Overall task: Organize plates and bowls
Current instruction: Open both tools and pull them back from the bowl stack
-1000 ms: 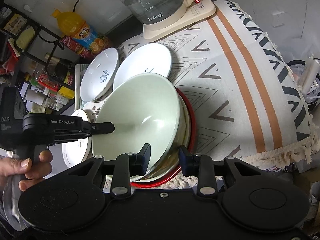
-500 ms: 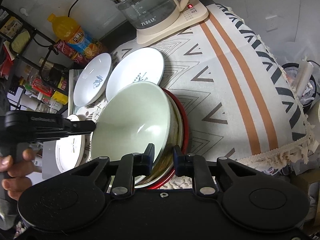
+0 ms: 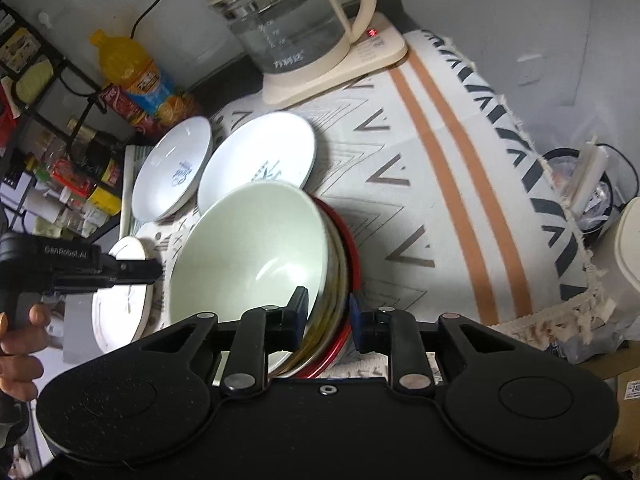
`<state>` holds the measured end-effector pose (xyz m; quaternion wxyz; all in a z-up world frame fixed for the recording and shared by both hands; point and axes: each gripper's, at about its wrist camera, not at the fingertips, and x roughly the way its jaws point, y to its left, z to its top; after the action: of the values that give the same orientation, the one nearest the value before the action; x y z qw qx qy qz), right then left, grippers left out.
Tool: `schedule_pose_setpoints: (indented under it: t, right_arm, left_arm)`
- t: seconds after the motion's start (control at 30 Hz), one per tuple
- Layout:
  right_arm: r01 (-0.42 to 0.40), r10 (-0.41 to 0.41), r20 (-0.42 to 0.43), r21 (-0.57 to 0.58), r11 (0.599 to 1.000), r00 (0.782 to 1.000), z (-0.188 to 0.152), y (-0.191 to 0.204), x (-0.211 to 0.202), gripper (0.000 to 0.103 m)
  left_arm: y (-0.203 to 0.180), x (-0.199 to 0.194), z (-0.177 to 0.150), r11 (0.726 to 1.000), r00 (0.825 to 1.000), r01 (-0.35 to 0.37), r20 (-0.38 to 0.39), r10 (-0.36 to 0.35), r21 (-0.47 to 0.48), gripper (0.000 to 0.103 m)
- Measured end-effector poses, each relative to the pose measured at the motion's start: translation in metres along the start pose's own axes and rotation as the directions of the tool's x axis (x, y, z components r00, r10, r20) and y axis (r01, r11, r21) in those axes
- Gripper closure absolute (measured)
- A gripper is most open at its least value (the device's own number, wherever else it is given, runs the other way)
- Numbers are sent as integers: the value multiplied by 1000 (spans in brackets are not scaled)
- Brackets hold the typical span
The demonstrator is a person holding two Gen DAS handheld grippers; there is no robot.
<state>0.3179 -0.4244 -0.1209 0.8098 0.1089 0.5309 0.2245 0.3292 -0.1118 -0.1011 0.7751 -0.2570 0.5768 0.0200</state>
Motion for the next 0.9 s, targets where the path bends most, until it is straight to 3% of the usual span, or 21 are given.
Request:
schedule_pose_setpoints:
  t: [0.07,0.17,0.23,0.3,0.4,0.47,0.6,0.73,0.9]
  right_arm:
    - [-2,2,1,4,1000,1000,-3,4,2,91]
    - [32,-32,2,25,999,999,-5,7,4,91]
    - [57,-57,6,44,997,998,-5,11,2,89]
    - [63,-64,27,51,997,998,-6,16,-3,86]
    - [81,-86,56,72,994,995,-6,25,-7,75]
    - [91,-98,78,86,992,992,-7,32,-10,65]
    - [73,-82,101,94,993,991,-8,53,-13,56]
    - [68,-73,97,56,996,993,-9,82,-6,48]
    - [50,-51,97,16,999,994,-14,123,8,29]
  left_arm:
    - [3,-1,1,1000,1000,-2,-6,2,13,96]
    - [9,-5,2,999,1000,-4,-5,5,35,93]
    - [16,-10,2,999,1000,-9,1,9,43,86]
    - [24,-15,3,999,1000,-24,8,23,49,69]
    - [38,-27,3,997,999,-34,31,32,62,53]
    - [50,-36,5,997,998,-36,46,33,67,48]
    - [75,-51,6,998,997,-40,62,37,58,35]
    - [99,-62,5,998,998,-31,56,28,52,27]
    - [128,-76,2,998,997,-44,65,41,53,18]
